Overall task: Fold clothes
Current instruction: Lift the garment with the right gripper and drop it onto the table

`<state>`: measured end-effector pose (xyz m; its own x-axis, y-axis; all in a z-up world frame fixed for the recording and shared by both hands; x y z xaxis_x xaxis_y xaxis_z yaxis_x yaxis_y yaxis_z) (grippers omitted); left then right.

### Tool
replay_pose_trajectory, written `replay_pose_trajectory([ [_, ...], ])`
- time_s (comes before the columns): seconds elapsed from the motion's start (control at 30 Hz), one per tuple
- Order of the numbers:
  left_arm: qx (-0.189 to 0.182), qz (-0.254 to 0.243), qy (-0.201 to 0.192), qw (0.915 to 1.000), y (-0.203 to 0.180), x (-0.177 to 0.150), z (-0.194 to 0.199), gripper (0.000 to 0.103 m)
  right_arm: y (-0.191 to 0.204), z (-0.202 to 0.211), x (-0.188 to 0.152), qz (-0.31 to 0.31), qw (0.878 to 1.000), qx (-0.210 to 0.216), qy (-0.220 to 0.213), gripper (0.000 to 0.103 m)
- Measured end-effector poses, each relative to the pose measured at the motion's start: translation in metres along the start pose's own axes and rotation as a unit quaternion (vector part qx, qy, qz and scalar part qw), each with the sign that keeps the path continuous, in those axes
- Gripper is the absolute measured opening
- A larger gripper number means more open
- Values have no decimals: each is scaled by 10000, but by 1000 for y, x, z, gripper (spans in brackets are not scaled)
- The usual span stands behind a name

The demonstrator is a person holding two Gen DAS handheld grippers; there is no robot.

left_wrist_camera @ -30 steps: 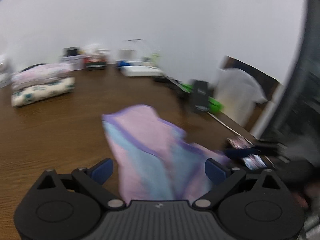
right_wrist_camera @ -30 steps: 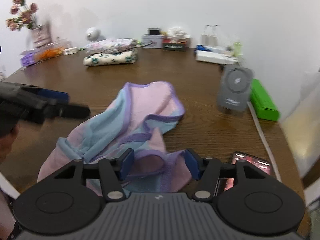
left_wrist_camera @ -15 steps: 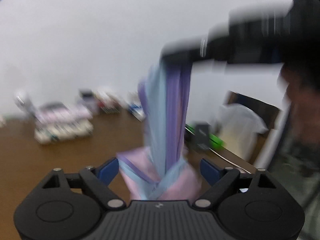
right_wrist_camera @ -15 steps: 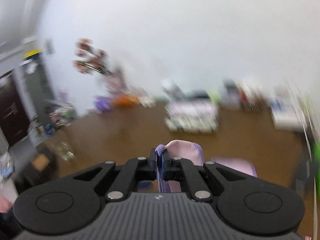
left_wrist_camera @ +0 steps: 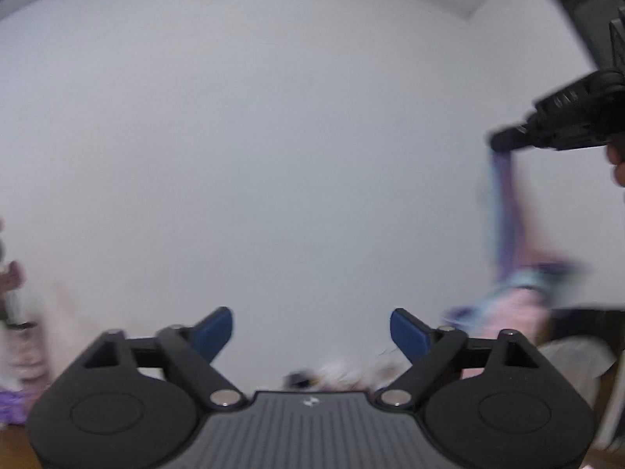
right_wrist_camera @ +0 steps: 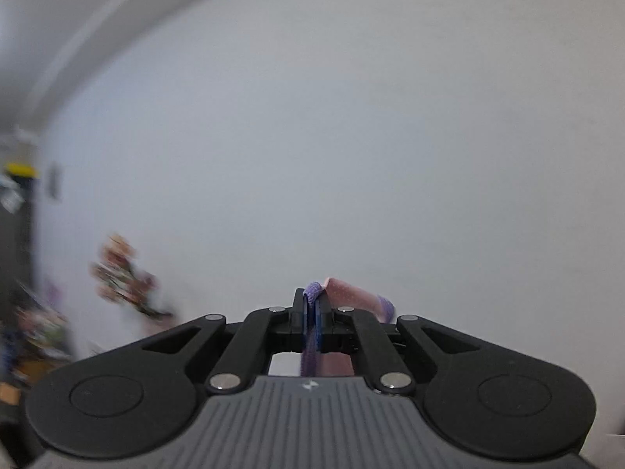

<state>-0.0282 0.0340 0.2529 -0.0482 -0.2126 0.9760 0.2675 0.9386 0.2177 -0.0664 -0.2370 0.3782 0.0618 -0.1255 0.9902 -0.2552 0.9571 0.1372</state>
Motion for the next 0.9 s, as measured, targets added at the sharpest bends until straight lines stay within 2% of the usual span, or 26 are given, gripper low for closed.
replay_pose_trajectory([
  [0.07,-47,-66,574,9983,0,-29,-14,89,-19,-34,-28,-54,9975,-388,583,3],
  [0.13,83,-22,1074,9942,1,-59,-21,89,-41,-74,-72,-232,9888,-654,1322,4],
  [0.17,180,-5,1321,9911,1,-75,-22,89,-51,-95,-100,-303,9810,-722,1774,10],
  [0.2,262,58,1529,9879,2,-90,-20,89,-60,-114,-130,-352,9705,-759,2263,19],
  [0.27,197,262,1873,9818,-2,-115,-15,89,-71,-134,-182,-168,9536,-904,2868,32],
  [0.33,6,499,2124,9759,-15,-134,-14,89,-74,-132,-211,77,9516,-1011,2900,40],
  [0.37,-146,542,2194,9740,-25,-138,-15,89,-76,-129,-219,146,9522,-967,2895,50],
  [0.43,-541,490,2253,9715,-48,-143,-22,89,-86,-119,-231,162,9519,-806,2952,57],
  [0.5,-878,323,2275,9693,-78,-144,-39,89,-94,-109,-245,45,9482,-702,3098,58],
  [0.6,-1318,143,2423,9611,-119,-153,-67,88,-98,-92,-269,-154,9394,-327,3408,57],
  [0.7,-1750,153,2664,9477,-153,-162,-86,88,-105,-59,-292,-545,9361,38,3475,57],
  [0.77,-1866,126,2876,9393,-172,-170,-98,85,-110,-41,-306,-723,9373,135,3405,57],
  [0.83,-1903,36,3098,9315,-186,-178,-109,67,-115,-30,-311,-843,9384,197,3345,58],
  [0.87,-1911,-7,3170,9290,-190,-181,-113,37,-117,-29,-311,-897,9390,209,3314,58],
  [0.9,-1860,23,3199,9290,-188,-184,-113,3,-120,-28,-310,-942,9394,194,3290,58],
])
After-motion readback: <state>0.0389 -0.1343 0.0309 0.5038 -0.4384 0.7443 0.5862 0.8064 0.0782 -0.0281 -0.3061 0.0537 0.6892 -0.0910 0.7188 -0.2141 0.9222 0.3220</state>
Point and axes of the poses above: each gripper's, at about its wrist camera, not at the fingertips, and z roughly against the way its jaws point, y to its left, x to its top, the point moved 2 cm from there along -z, roughly the way its jaws point, and after that the axes turned 8 degrees about -z, right-handed, at the moved point
